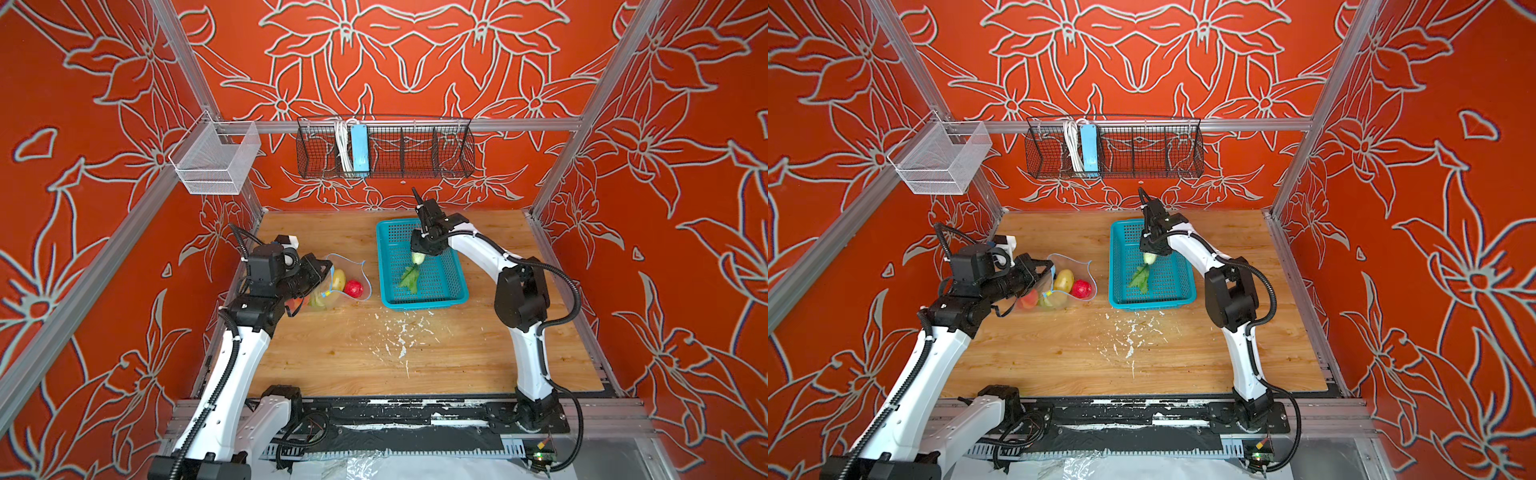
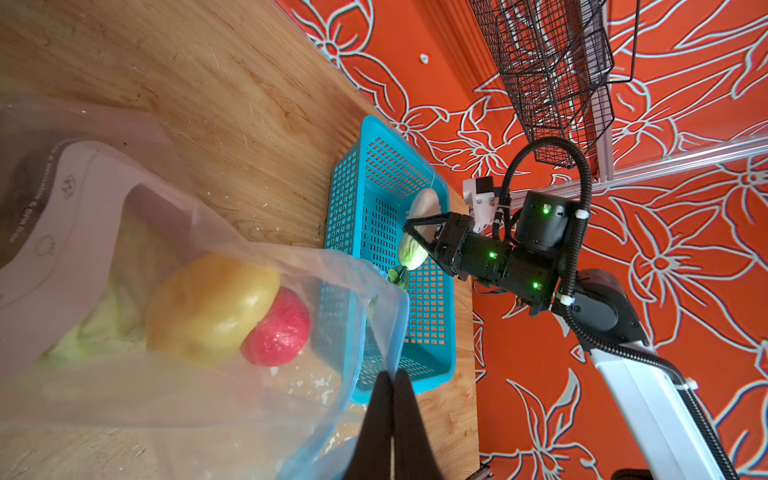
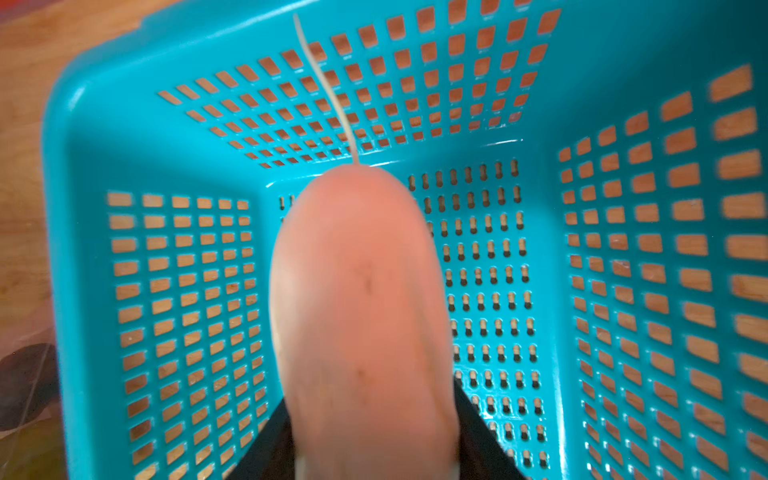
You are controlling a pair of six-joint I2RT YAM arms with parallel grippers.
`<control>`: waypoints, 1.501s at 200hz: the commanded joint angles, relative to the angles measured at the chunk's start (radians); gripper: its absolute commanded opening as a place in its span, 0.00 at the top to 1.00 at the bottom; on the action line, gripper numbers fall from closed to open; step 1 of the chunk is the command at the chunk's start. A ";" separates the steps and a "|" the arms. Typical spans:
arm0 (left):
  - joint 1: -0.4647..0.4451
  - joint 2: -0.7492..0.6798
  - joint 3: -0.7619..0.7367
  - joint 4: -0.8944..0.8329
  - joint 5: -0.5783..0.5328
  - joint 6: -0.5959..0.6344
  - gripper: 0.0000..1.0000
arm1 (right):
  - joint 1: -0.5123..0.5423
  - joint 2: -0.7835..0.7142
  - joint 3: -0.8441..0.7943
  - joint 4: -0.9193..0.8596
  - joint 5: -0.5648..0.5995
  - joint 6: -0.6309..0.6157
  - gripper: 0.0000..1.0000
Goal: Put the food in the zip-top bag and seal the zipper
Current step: 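Lift the white radish with the right gripper out of the basket, then carry the white radish with the right gripper toward the bag opening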
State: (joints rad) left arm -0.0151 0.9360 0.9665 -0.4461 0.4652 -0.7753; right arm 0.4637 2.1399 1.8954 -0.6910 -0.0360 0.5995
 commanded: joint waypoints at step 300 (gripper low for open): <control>-0.006 0.034 0.029 0.009 0.036 -0.007 1.00 | 0.224 -0.505 -0.433 0.697 0.044 0.129 0.83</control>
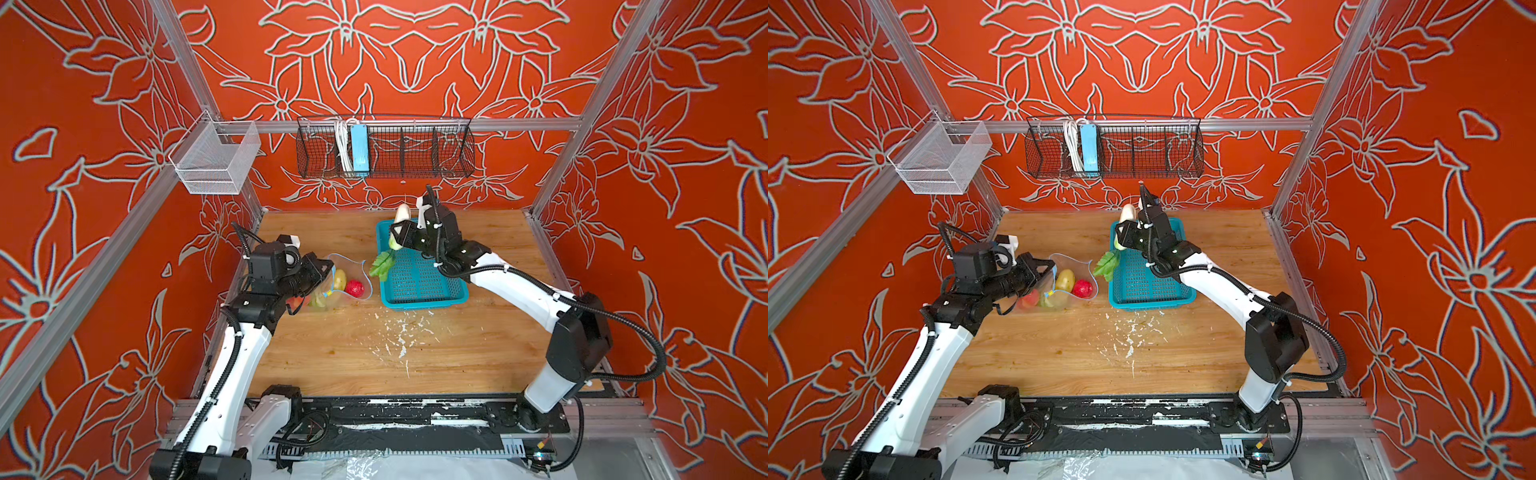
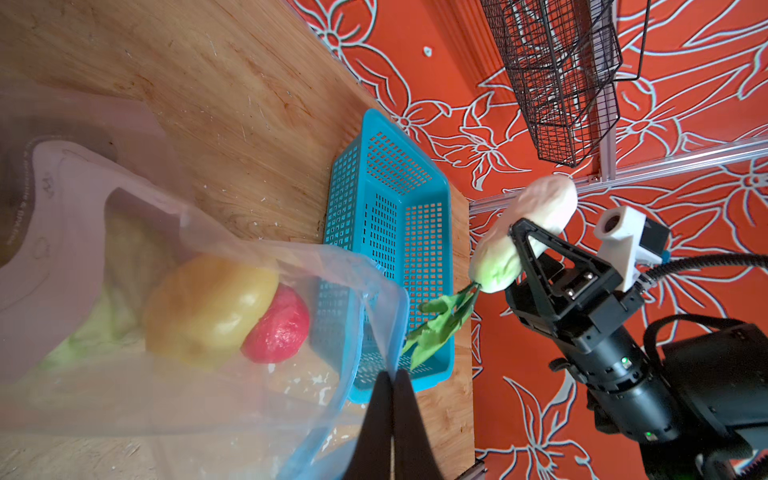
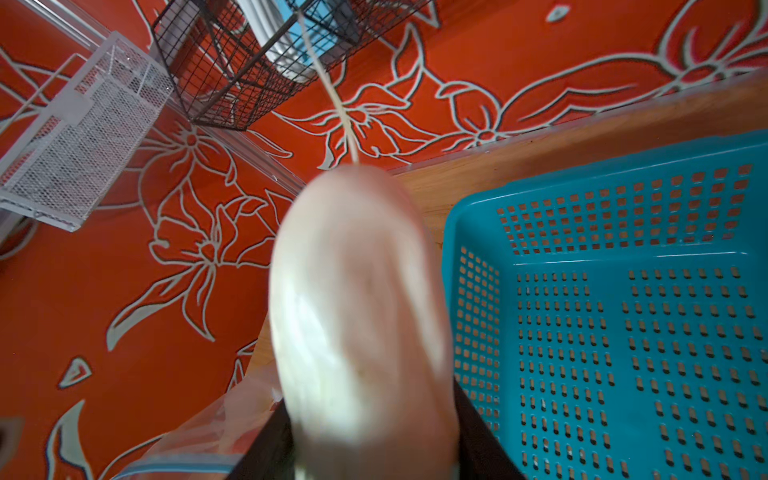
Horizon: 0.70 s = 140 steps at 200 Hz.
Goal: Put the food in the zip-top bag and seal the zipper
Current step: 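Carry the white radish with the right gripper toward the bag opening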
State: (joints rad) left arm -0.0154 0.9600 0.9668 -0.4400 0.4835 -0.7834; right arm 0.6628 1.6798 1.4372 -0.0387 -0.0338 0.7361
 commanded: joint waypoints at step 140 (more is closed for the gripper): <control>-0.008 0.004 0.035 0.011 0.032 -0.008 1.00 | 0.192 0.034 0.141 0.089 0.176 -0.168 0.86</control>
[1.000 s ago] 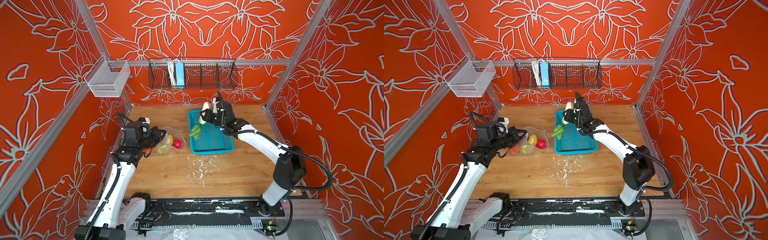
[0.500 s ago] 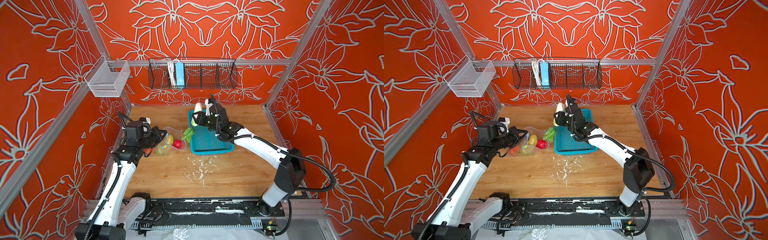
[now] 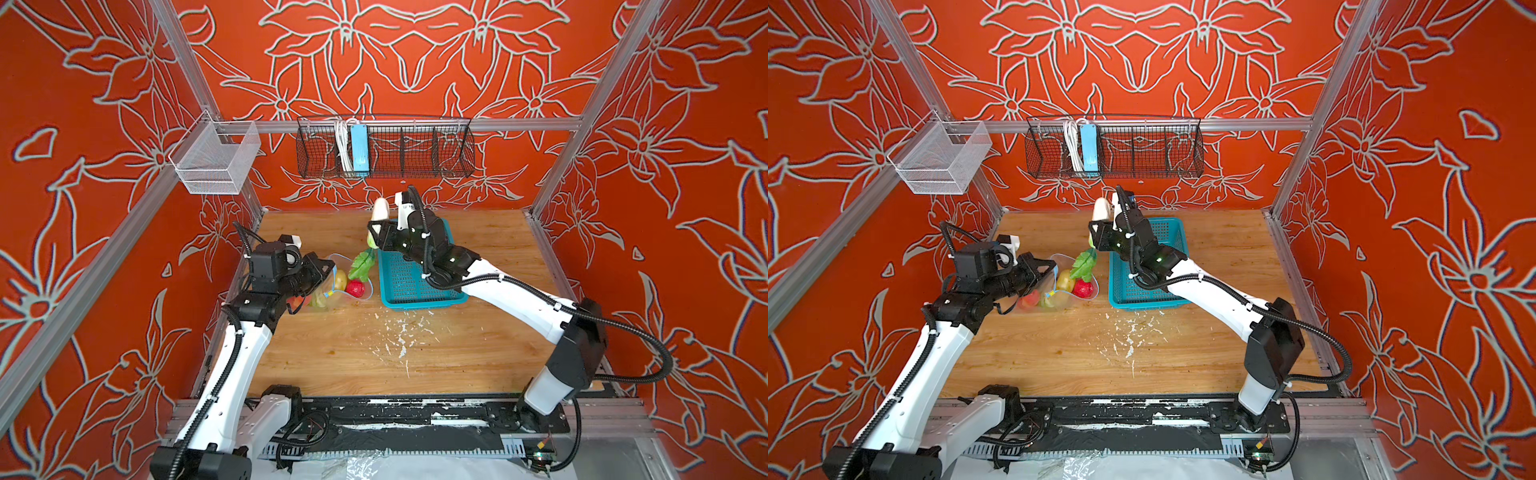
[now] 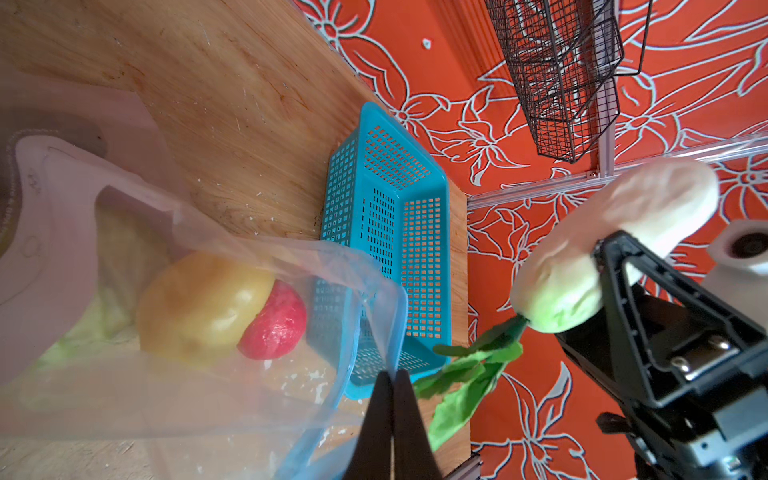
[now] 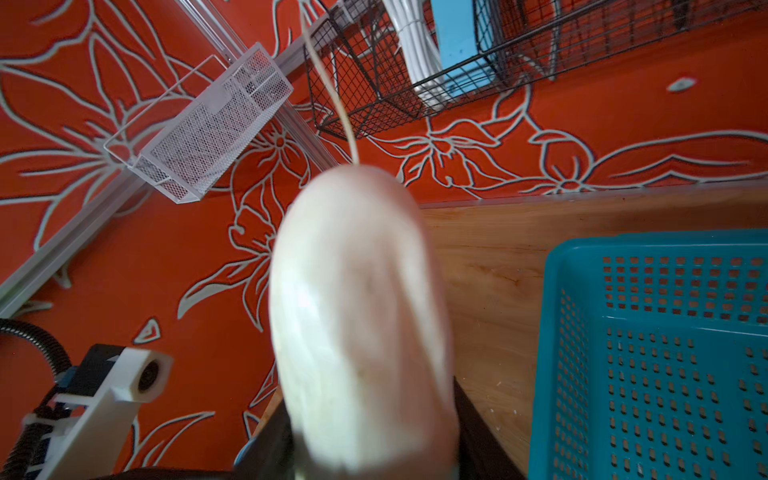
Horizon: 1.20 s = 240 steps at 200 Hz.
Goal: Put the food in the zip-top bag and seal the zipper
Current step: 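Carry the white radish with the right gripper toward the bag opening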
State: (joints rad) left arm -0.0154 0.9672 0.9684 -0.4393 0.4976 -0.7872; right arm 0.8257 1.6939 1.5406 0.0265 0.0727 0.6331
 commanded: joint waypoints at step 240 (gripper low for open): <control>-0.007 0.112 0.148 0.018 0.045 -0.001 1.00 | 0.241 0.188 0.054 0.247 0.373 -0.202 0.87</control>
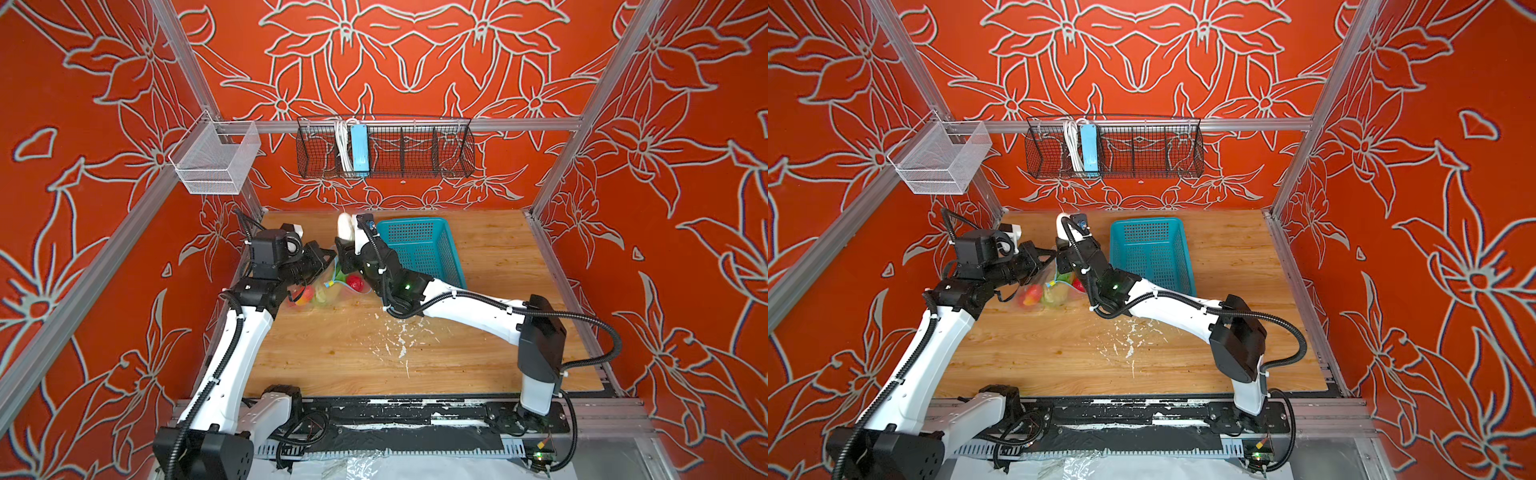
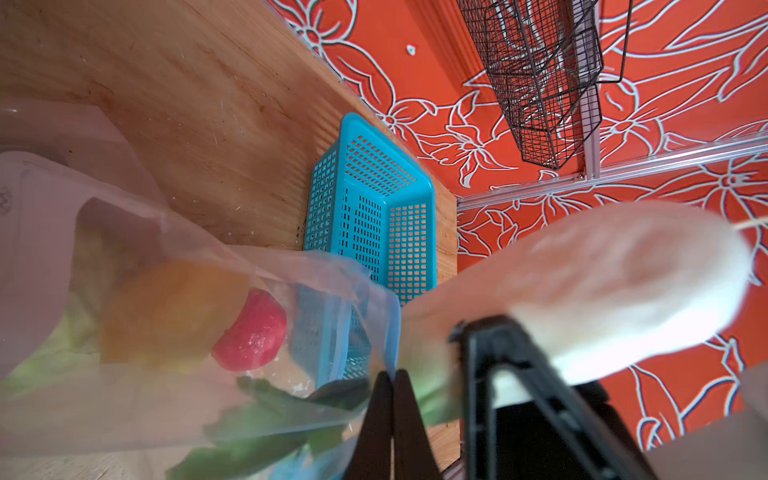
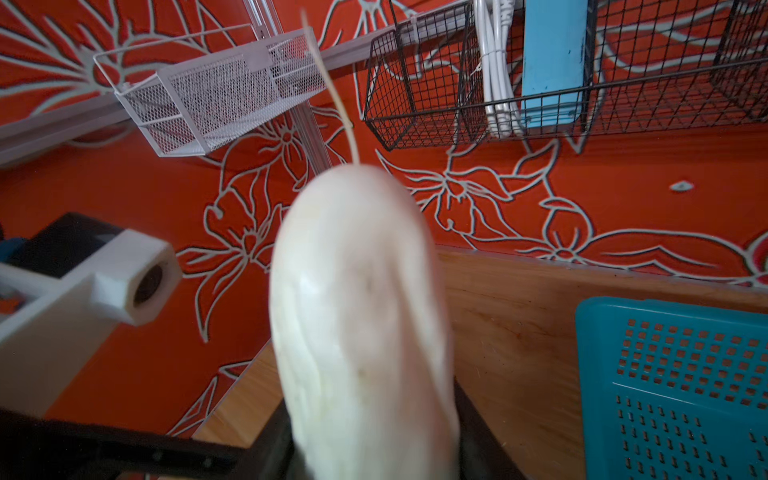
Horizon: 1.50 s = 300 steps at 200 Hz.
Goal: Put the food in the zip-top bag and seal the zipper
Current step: 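Carry the white radish with the right gripper toward the bag opening, then lower the radish into the bag held by the left gripper and release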
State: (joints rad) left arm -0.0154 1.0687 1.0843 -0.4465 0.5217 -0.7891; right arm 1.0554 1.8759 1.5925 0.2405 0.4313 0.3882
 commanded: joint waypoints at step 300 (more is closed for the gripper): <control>-0.006 0.029 0.141 -0.022 0.003 0.027 1.00 | -0.028 0.298 0.562 -0.755 -0.229 0.067 0.44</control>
State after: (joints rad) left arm -0.0147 1.1255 1.2396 -0.5110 0.5045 -0.7601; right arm 1.0298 2.0945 1.9312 -0.2859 0.2409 0.4049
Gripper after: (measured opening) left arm 0.047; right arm 0.490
